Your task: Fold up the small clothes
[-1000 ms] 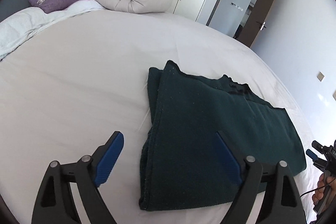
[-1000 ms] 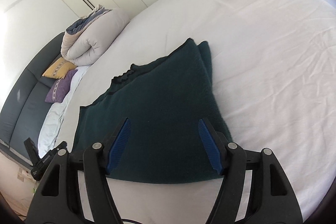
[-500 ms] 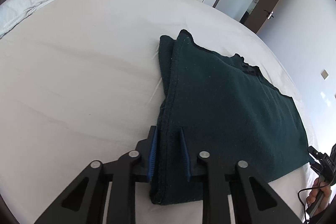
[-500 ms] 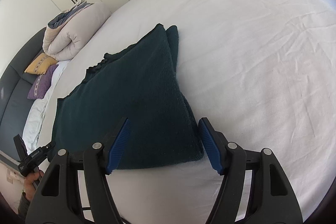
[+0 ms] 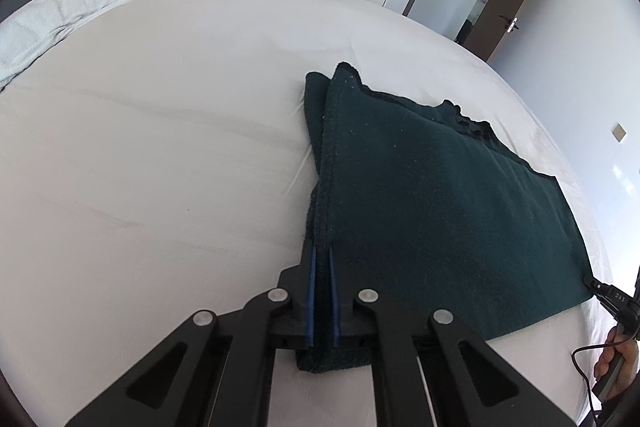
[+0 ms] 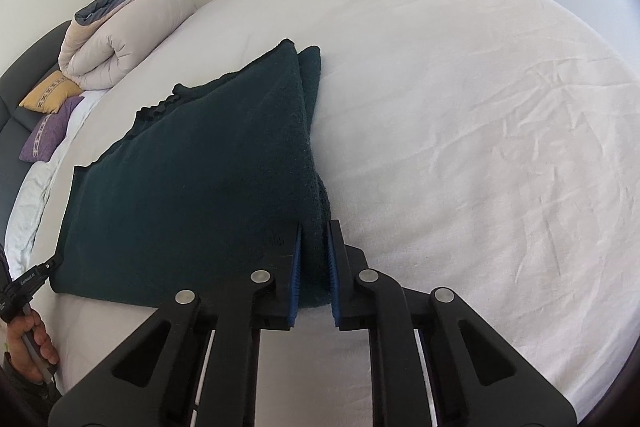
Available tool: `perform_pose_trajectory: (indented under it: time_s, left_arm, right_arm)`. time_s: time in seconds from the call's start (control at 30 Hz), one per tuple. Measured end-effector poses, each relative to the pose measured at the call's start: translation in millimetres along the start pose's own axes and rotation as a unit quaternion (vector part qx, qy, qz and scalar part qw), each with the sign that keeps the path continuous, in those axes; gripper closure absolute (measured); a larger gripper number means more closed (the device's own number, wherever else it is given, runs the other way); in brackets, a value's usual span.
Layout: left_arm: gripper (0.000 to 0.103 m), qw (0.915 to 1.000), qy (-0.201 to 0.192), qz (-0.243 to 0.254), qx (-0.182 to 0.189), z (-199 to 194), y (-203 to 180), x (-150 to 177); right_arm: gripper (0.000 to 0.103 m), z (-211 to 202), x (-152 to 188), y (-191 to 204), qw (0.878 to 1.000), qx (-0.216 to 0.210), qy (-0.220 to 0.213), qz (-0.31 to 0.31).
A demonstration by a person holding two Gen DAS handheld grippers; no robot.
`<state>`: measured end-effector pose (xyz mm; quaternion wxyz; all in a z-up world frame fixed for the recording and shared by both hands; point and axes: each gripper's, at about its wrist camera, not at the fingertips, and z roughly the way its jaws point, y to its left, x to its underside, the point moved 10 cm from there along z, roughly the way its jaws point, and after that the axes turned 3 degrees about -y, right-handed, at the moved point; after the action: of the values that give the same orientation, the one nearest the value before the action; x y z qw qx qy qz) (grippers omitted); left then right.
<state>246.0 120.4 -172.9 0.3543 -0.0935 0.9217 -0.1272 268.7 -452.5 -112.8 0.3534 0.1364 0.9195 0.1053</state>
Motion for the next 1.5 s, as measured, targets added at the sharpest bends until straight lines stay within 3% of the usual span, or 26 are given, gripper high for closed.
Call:
perform_pose_trajectory:
  time_s: [0.33, 0.37, 0.4, 0.5, 0.6, 0.73, 0.87, 1.03, 1.17, 1.27, 1.37, 1.5]
  left_arm:
    - [0.092, 0.9998, 0.004, -0.015, 0.011, 11.6, 6.0, 3.3]
    - [0.087, 0.9998, 0.004, -0.017, 0.013, 11.4, 6.8, 3.0]
    - [0.068, 0.9997, 0.003, -0.022, 0.006, 10.5, 10.2, 2.5]
    - [0.06, 0.9993, -0.003, -0.036, 0.005, 3.5, 14.3, -0.3]
    - [0.059, 0.9991, -0.022, -0.032, -0.016, -8.6, 16.9, -8.4]
    - [0.059, 0.9989, -0.047, -0.002, -0.009, -19.1, -4.6, -24.8]
    - [0.059, 0.9988, -0.042, 0.016, 0.021, -7.1, -35.8, -33.8]
    - [0.059, 0.9986, -0.013, 0.039, 0.034, 27.0, -67.8, -32.0]
    - [0.058, 0.9977, 0.0, 0.059, 0.033, 44.6, -86.1, -33.5]
    - [0.049, 0.9969, 0.014, 0.074, 0.02, 58.4, -87.9, -31.6]
    - [0.044, 0.9965, 0.017, 0.08, 0.019, 66.5, -85.3, -28.7]
    - [0.043, 0.9963, 0.011, 0.084, 0.014, 69.0, -83.9, -25.0]
  right_arm:
    - [0.093, 5.0, 5.0, -8.1, 1.0, -0.014, 0.008, 0.017]
    - [0.093, 4.4, 5.1, -8.0, 1.0, -0.013, 0.007, 0.015]
    - [0.093, 4.0, 5.2, -7.9, 1.0, -0.012, 0.006, 0.014]
    - [0.093, 0.6, 6.3, -7.8, 1.0, -0.007, 0.001, 0.017]
    - [0.094, -4.8, 9.6, -10.3, 1.0, -0.003, -0.005, 0.024]
    - [0.094, -6.4, 14.8, -16.5, 0.999, -0.013, -0.007, 0.046]
    - [0.094, -6.0, 15.1, -17.6, 0.999, -0.016, -0.006, 0.05]
    - [0.094, -7.1, 19.2, -18.1, 0.999, -0.009, -0.006, 0.041]
    - [0.094, -4.7, 20.0, -21.9, 0.998, -0.019, -0.001, 0.055]
    - [0.093, -8.1, 16.8, -18.2, 0.999, -0.005, 0.005, 0.031]
    - [0.093, -32.2, 0.4, -11.0, 0.999, 0.034, -0.024, 0.011]
    - [0.092, -51.4, -30.9, 40.8, 0.996, -0.033, -0.08, -0.024]
